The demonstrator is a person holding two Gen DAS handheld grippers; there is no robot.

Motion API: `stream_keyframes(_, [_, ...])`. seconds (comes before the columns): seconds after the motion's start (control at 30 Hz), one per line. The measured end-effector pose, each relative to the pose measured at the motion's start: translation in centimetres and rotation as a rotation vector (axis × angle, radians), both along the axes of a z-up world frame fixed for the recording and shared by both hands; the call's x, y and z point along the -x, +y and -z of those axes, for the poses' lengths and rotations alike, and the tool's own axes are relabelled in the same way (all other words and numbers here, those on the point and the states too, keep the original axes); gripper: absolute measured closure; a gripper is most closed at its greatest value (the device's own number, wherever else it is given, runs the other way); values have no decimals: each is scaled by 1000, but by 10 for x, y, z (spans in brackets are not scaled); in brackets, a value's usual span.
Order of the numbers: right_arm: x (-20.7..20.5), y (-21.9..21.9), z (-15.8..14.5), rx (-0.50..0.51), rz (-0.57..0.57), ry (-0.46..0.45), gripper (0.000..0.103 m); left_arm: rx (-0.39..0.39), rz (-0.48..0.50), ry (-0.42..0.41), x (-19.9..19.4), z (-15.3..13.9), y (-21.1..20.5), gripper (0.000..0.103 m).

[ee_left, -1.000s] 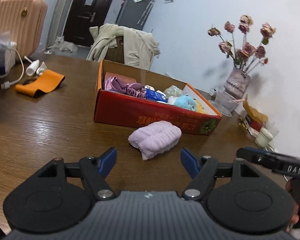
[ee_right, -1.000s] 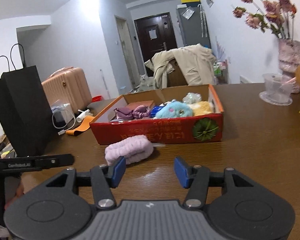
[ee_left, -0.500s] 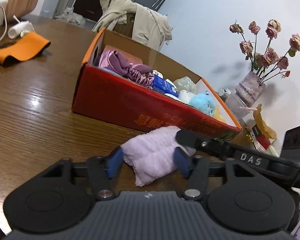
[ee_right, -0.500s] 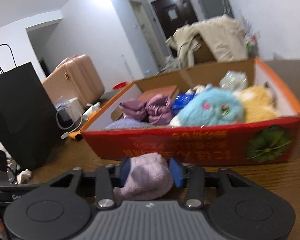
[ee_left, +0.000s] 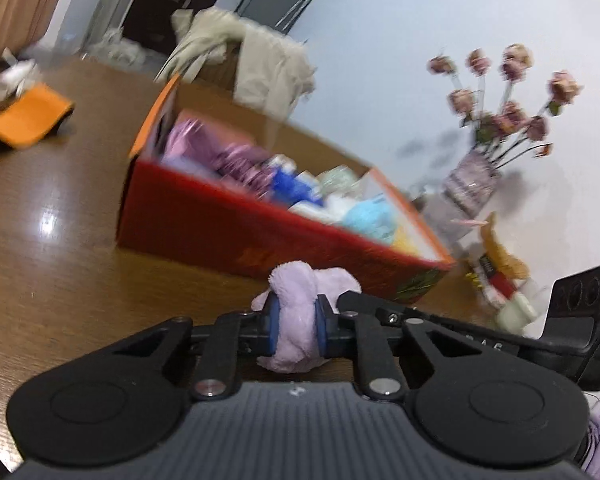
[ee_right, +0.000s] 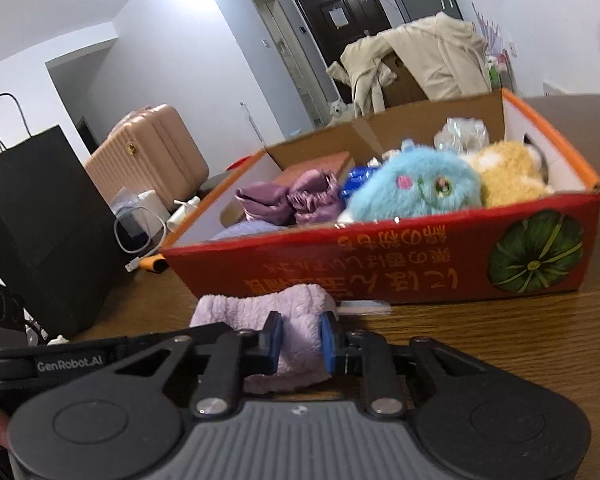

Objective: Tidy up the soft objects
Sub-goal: 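Lower the lavender towel into the box and open the left gripper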

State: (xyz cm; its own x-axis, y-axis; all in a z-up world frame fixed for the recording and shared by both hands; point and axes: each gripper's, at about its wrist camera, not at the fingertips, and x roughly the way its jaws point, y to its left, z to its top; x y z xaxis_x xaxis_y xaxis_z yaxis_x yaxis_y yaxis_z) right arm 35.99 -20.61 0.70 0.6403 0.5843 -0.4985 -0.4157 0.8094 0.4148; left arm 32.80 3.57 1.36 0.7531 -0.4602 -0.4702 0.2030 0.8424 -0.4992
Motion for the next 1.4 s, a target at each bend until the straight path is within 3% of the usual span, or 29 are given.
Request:
stream_keyframes(0.27, [64,-46,-51,-84,63,-127,83,-24,79,-132,49,-63,-35,85])
stream_keyframes(0.4, [72,-57,-82,-74,73,-210,83,-38,94,-203,49,-92,-48,85])
stream_keyframes(0.57, [35,-61,-131,-71,26,-312,83,-81,69,-307,20,-142,-57,85])
stream_keyframes(0.7, [-32,-56,-156,-87,-18,-286,83,-123,24,-277,-42,-161,-56,85])
stream_keyframes(0.87, [-135,-33,-149,-20,-58,-181,83,-142,-40,-154,-142,-142,-49,85])
stream_keyframes(1.1, [-268,3,-69,46,-57,100,83,-234,-85,16,-250,-77,-43,85])
stream_keyframes(1.23, [-293,7,-32,116,-18,193,85,-302,-52,73,-278,-49,-60,86])
stream_keyframes(1.4, [-294,-7,-19,209,-1,246,85,-366,-8,149,-289,-20,-77,85])
